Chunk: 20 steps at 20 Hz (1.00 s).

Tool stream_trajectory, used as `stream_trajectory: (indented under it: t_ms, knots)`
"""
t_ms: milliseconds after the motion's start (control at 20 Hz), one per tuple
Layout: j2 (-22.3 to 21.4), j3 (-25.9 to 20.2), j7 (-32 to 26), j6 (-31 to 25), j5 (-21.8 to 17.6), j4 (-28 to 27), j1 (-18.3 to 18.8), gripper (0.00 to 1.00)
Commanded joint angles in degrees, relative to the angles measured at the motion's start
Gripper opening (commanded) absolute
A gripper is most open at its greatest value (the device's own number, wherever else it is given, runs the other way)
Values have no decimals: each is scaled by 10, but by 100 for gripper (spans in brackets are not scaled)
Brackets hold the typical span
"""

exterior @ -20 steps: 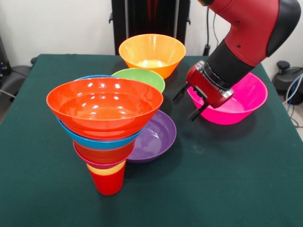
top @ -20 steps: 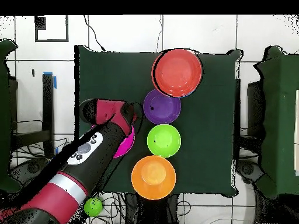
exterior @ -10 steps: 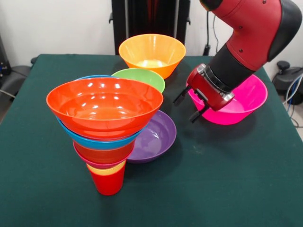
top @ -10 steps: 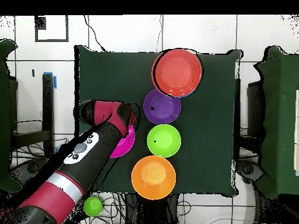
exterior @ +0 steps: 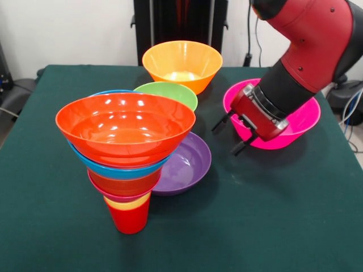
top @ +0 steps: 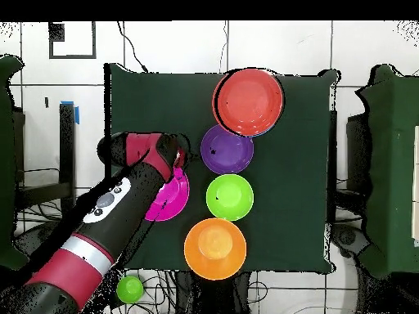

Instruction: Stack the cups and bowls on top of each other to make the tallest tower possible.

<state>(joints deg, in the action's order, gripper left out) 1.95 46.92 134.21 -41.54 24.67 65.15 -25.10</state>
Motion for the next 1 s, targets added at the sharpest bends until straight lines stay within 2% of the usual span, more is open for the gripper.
stream_trajectory:
  t_ms: [50, 400, 1000]
  knots:
    - [37, -33, 46, -88, -40, -74, -5, 100]
    - [47, -30, 36, -90, -51, -85, -7, 100]
    - [37, -36, 26, -57, -70, -59, -3, 100]
